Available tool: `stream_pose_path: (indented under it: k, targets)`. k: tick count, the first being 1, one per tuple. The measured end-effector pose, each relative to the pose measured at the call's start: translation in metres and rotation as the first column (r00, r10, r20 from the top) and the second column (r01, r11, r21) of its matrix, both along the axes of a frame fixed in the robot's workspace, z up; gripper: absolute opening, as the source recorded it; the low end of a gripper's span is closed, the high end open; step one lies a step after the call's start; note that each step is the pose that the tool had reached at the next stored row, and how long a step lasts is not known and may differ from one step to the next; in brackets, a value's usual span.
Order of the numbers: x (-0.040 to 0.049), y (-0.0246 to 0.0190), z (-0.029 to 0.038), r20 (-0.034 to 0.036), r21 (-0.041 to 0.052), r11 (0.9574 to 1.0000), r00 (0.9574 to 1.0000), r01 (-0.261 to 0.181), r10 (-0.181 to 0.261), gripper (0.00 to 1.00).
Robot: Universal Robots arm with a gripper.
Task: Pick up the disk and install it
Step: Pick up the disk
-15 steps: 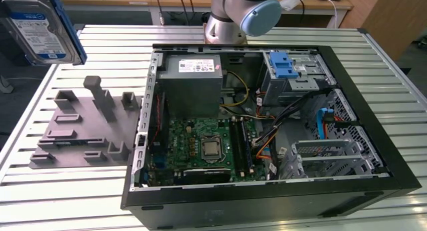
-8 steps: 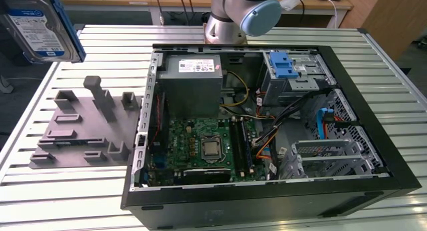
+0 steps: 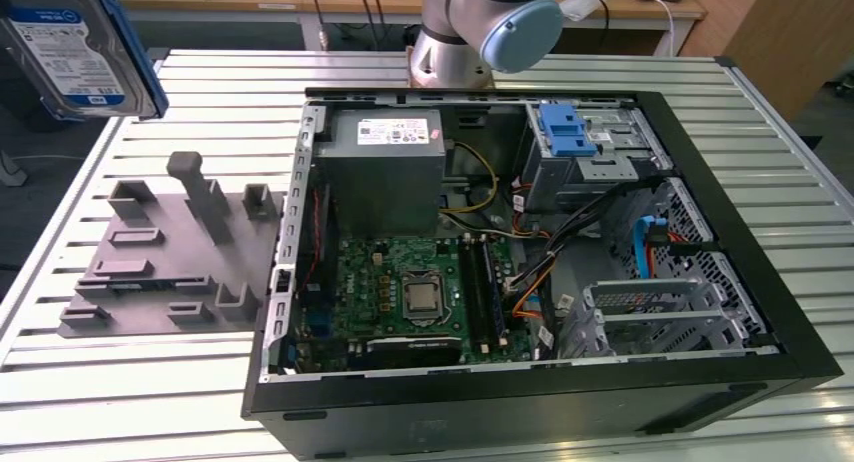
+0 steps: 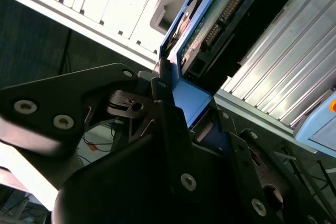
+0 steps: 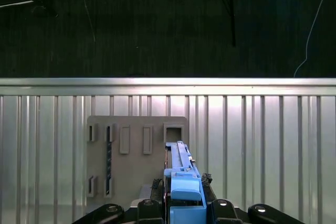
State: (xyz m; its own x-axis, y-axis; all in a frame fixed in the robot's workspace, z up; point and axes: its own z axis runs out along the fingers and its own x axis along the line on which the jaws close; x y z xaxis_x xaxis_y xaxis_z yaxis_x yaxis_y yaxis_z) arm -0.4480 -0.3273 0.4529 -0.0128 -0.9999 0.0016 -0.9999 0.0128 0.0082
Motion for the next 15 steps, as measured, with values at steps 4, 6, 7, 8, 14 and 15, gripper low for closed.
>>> stream_pose_path:
  k: [4,6,7,8,14,15]
  targets:
    - [0.0000,0.0000,0.0043,0.0000,0.0000,1.0000,1.0000,0.000,0.000,0.36]
    - [0.0000,0.0000,0.0065,-0.0001,0.0000,1.0000,1.0000,0.000,0.000,0.36]
    - [0.0000,0.0000,0.0076,0.0000,0.0000,1.0000,1.0000,0.000,0.000,0.36]
    - [0.0000,0.0000,0.0087,0.0000,0.0000,1.0000,1.0000,0.000,0.000,0.36]
    - [0.0000,0.0000,0.0157,-0.0001,-0.0001,1.0000,1.0000,0.000,0.000,0.36]
    - [0.0000,0.0000,0.0169,-0.0001,0.0000,1.0000,1.0000,0.000,0.000,0.36]
